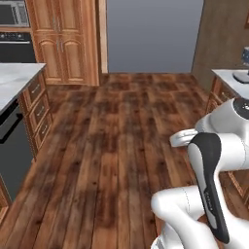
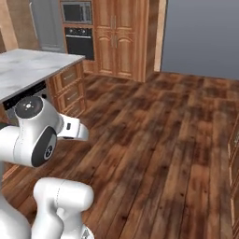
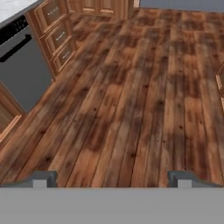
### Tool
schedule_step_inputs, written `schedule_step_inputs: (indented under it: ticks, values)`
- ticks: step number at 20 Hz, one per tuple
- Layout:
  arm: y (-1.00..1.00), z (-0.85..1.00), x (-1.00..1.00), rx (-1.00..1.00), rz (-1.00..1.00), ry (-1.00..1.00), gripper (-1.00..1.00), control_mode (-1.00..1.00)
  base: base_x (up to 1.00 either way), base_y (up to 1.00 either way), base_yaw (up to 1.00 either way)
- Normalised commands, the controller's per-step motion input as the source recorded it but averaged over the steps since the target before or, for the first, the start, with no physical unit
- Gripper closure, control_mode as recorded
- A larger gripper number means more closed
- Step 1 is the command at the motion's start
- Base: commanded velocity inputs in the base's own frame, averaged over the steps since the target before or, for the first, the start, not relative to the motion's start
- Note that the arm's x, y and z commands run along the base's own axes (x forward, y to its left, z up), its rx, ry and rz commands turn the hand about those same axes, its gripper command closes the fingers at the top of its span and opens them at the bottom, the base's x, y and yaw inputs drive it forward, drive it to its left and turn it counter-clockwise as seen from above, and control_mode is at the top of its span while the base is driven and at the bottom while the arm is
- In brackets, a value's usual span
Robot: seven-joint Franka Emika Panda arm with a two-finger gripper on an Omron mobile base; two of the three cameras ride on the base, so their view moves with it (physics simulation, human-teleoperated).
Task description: Retrieve the steak from the fridge and place it on the saucepan with marinade on the stove.
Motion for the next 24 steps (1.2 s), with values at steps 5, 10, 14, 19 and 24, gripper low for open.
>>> schedule_step_inputs:
  ticks: [5, 10, 14, 19, 24]
  values:
    - [0.00, 0.00, 0.00, 0.00, 0.00, 0.00, -1.00, 1.00, 1.00, 0.52, -0.08]
    - [0.00, 0.00, 0.00, 0.00, 0.00, 0.00, -1.00, 1.00, 1.00, 0.34, -0.05]
    - [0.00, 0.00, 0.00, 0.00, 0.00, 0.00, -1.00, 1.00, 1.00, 0.08, 0.00]
    - [0.00, 0.00, 0.00, 0.00, 0.00, 0.00, -1.00, 1.00, 1.00, 0.00, 0.00]
    - [0.00, 0.00, 0.00, 0.00, 0.00, 0.00, -1.00, 1.00, 1.00, 0.00, 0.00]
